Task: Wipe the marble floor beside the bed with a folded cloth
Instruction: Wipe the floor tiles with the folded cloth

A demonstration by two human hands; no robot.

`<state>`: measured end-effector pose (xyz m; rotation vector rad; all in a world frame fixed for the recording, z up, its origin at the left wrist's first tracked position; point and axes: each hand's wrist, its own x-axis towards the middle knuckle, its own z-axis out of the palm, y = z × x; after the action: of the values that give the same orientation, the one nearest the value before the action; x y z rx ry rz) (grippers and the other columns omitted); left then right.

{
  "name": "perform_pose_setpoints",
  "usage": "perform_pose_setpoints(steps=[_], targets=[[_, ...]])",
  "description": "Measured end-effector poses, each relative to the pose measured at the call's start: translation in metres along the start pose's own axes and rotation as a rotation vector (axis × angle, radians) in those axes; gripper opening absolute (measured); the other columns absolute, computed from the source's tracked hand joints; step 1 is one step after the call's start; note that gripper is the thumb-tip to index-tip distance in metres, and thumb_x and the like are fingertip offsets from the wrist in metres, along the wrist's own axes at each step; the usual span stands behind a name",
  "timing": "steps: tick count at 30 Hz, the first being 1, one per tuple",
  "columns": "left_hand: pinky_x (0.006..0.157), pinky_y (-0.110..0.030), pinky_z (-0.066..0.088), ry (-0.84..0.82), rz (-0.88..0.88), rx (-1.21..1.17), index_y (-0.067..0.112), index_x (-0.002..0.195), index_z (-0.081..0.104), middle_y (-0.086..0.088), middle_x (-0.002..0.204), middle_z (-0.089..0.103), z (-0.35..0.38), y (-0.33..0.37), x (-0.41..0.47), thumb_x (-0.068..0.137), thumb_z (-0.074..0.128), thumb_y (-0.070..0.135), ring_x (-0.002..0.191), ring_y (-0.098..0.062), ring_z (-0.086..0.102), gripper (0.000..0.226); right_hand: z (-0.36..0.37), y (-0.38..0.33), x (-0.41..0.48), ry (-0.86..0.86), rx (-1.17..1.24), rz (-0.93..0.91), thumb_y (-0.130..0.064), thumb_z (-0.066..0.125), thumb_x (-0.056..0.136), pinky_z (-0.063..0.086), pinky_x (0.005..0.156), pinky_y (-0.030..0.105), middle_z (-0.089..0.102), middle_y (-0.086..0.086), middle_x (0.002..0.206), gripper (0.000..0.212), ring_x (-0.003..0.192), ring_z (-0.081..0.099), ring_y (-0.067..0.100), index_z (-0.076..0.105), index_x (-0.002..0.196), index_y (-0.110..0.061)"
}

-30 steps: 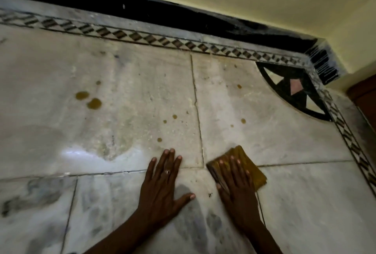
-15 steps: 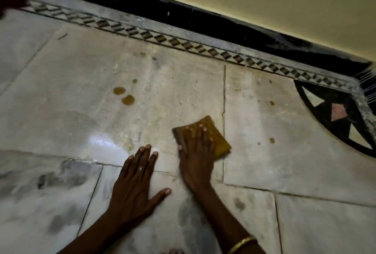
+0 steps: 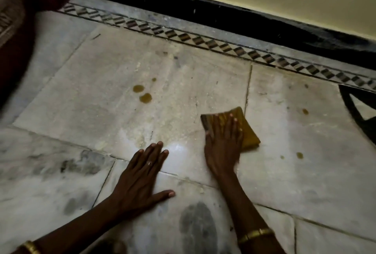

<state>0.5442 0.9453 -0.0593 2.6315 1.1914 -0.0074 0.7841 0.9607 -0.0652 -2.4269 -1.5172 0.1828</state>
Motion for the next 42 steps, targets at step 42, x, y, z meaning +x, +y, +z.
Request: perform_pose_setpoints(steps=[42], targets=[[0.121,-0.046,0.002,0.163,-0.449,-0.035,0.013,0.155,0.012,-0.012,0.163,0.002,-0.030,-0.149,0.107,0.084,0.022,0.078,0.150,-0.025,-0.001,0.096,0.066,-0.165,0.171,-0.055,0.090,-0.320,-0.037,0.031,0.093,0.011,0.114,0.046,0.034,0.019,0.151,0.054,0.142,0.025,0.036,0.043,0.142,-0.019]])
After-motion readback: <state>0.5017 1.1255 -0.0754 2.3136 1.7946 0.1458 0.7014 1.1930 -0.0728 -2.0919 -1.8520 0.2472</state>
